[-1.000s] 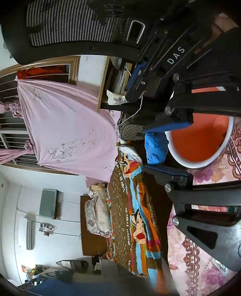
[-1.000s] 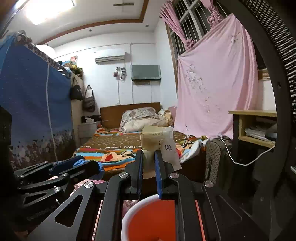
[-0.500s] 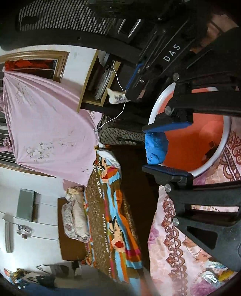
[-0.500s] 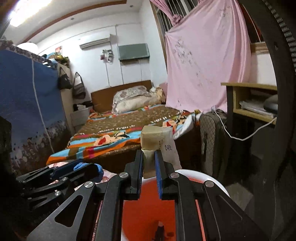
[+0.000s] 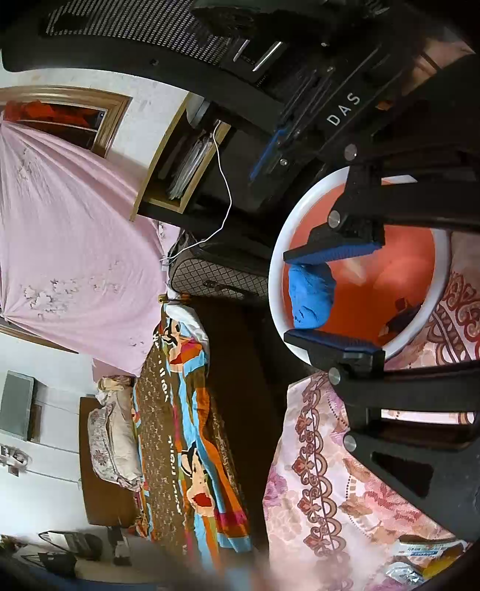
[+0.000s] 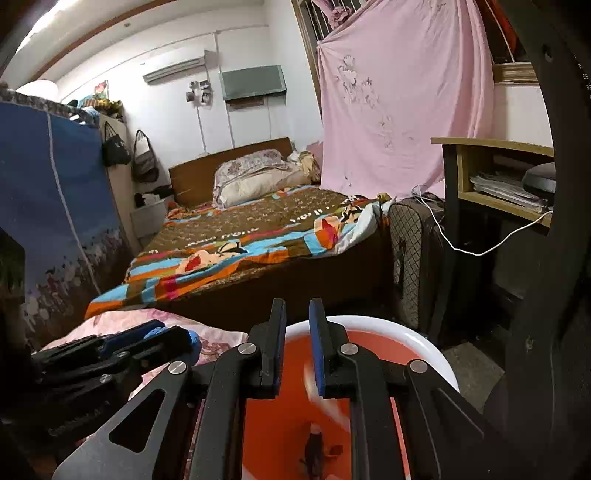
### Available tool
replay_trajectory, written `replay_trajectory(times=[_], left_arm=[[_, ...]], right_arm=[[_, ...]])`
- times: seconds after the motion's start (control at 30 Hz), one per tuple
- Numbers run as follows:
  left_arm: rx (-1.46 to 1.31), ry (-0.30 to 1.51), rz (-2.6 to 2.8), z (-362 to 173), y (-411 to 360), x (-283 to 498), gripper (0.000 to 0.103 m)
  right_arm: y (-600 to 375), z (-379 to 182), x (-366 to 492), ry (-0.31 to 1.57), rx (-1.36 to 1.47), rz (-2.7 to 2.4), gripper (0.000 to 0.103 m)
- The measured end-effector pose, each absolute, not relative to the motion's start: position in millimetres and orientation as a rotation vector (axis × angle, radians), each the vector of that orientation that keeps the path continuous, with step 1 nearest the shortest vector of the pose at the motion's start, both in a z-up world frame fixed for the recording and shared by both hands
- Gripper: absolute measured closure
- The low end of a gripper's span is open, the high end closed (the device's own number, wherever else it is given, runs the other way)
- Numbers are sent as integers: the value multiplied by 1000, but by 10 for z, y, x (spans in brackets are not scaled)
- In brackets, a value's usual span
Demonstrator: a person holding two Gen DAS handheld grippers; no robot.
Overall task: Collect trash
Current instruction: 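Open both tools to drop the wrapper and sachet into the bucket, then bring both tools back over the tubes and green packet on the bed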
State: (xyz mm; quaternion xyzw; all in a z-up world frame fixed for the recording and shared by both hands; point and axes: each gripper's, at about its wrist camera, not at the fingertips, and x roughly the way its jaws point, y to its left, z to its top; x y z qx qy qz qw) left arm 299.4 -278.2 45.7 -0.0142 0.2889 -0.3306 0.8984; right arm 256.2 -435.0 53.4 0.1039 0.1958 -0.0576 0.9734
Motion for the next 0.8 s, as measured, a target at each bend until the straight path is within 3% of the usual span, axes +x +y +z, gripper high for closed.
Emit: replay_trajectory(times=[0.43, 0.57, 0.73, 0.8], left_arm=[[-42, 606, -648, 479, -2681, 3031, 74], [-66, 581, -622, 523, -2561, 3003, 69], [-92, 523, -555, 592, -2345, 2945, 58], [-97, 502, -537, 627, -2266, 2916, 54]], right_arm=[[-4364, 525, 2565, 390, 216, -119, 90], [-4354, 553, 2557, 366, 220, -114, 75], [-4242, 609, 2554, 346, 194, -109, 74], [-4192, 620, 2551, 340, 181, -109, 62]])
